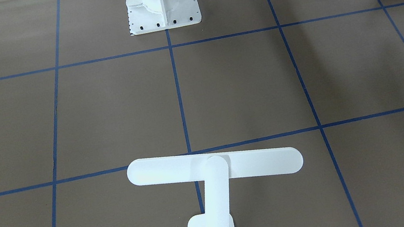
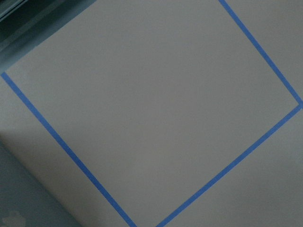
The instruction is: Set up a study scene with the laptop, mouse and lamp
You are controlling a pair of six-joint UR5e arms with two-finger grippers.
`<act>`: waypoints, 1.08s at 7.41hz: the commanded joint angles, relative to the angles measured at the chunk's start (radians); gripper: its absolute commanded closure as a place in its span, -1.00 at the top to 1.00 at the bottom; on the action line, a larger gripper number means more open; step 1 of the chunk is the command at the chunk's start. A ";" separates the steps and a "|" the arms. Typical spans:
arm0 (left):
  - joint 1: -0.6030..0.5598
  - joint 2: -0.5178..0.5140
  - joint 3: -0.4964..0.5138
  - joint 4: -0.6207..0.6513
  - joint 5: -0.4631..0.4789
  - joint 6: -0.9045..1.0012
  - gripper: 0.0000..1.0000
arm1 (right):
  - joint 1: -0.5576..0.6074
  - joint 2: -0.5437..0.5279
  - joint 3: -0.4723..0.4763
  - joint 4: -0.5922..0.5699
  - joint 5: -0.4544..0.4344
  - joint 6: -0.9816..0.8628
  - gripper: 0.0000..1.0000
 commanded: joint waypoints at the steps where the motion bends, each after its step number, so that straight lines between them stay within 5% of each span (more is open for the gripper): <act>1: -0.039 -0.055 0.041 -0.006 0.089 0.019 1.00 | -0.003 0.001 -0.005 0.000 0.001 0.001 1.00; 3: -0.064 0.039 -0.102 0.006 0.134 0.029 1.00 | -0.007 0.001 -0.015 0.000 0.001 0.001 1.00; 8: -0.220 0.188 -0.049 0.009 0.142 0.027 0.93 | -0.013 0.001 -0.025 0.000 0.001 0.001 1.00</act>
